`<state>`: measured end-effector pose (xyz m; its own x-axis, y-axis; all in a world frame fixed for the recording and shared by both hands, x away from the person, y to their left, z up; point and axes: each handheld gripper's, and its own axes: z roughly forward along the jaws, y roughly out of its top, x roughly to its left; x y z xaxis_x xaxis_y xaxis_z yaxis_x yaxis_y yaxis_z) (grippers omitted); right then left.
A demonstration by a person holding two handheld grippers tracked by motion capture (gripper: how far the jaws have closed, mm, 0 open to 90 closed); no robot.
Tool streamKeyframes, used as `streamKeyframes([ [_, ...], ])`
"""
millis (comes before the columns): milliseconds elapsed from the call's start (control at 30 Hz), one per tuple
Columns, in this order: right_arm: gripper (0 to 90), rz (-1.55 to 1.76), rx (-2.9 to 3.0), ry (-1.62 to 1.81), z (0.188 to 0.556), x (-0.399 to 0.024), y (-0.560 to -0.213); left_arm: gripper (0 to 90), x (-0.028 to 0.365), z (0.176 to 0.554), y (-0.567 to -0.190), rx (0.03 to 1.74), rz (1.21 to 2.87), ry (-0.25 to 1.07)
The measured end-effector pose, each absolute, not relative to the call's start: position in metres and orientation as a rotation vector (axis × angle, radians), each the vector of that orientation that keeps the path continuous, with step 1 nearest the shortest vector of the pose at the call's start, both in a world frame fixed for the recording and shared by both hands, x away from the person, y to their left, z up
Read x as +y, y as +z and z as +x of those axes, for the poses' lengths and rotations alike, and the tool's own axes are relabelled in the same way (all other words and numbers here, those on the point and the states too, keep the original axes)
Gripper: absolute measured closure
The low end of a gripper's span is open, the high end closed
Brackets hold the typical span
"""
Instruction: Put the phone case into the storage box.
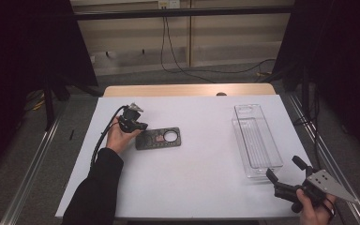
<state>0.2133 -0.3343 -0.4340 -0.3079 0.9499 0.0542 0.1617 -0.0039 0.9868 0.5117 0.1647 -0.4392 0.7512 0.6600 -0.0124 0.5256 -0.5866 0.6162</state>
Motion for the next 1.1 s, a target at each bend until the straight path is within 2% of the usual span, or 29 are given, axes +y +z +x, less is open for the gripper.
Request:
streamKeyframes([
  [1100,0.0,1.188,1.547,1.385,0.213,-0.333,-0.434,90.0,0.172,0.480,-0.440,0.822,2.332,0.284],
])
